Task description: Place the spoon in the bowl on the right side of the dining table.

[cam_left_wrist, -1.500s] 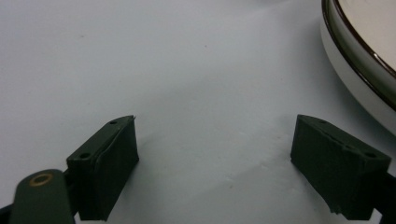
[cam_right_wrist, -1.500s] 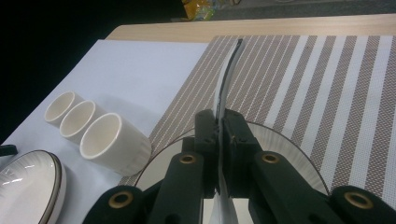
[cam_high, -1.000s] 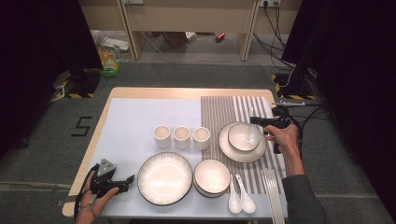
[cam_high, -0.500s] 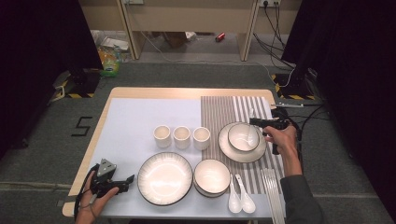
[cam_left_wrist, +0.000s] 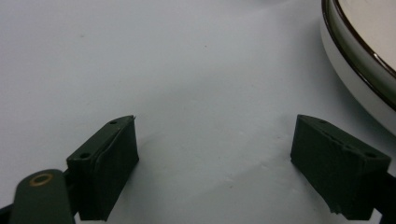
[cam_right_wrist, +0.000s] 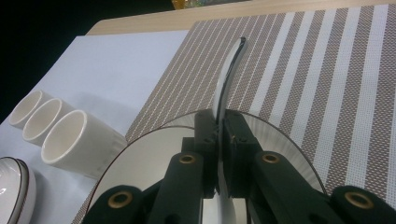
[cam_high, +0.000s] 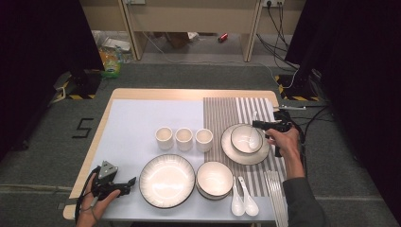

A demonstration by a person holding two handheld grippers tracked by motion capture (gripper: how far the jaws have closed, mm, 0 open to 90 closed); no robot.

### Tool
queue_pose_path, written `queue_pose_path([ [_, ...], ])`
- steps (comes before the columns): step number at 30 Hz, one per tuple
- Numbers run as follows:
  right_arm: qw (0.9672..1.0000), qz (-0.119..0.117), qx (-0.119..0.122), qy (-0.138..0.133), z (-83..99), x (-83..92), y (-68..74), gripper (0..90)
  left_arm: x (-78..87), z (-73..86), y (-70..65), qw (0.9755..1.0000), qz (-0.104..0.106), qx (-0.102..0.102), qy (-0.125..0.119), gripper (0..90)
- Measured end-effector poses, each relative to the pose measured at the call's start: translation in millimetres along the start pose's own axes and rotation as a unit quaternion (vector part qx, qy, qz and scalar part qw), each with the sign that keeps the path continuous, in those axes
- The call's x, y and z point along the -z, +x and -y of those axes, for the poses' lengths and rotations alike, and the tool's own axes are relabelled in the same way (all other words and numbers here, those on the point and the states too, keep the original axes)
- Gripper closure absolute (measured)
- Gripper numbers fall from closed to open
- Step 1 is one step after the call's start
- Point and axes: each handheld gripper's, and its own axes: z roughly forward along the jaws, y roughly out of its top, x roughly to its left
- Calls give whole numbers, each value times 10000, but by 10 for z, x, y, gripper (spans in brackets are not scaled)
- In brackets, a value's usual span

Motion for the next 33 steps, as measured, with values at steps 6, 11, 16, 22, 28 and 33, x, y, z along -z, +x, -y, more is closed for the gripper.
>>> queue_pose_path([
  [6,10000,38,0,18,7,-15,-4,855,0,0,0,10000,-1,0,0,137],
  [11,10000,60,-1,33,22,-26,-14,855,0,0,-1,10000,-1,2,0,137],
  [16,10000,45,0,23,26,-26,-21,853,0,0,-1,10000,-2,2,-2,137],
  [22,9999,118,44,66,34,-36,-28,835,0,0,-1,10000,-3,-1,-2,137],
  [28,9996,230,113,128,41,-63,-17,775,0,0,-1,10000,-3,-3,-2,137],
  [33,9987,397,224,207,23,-69,4,740,0,0,-1,10000,-5,-3,-2,137],
])
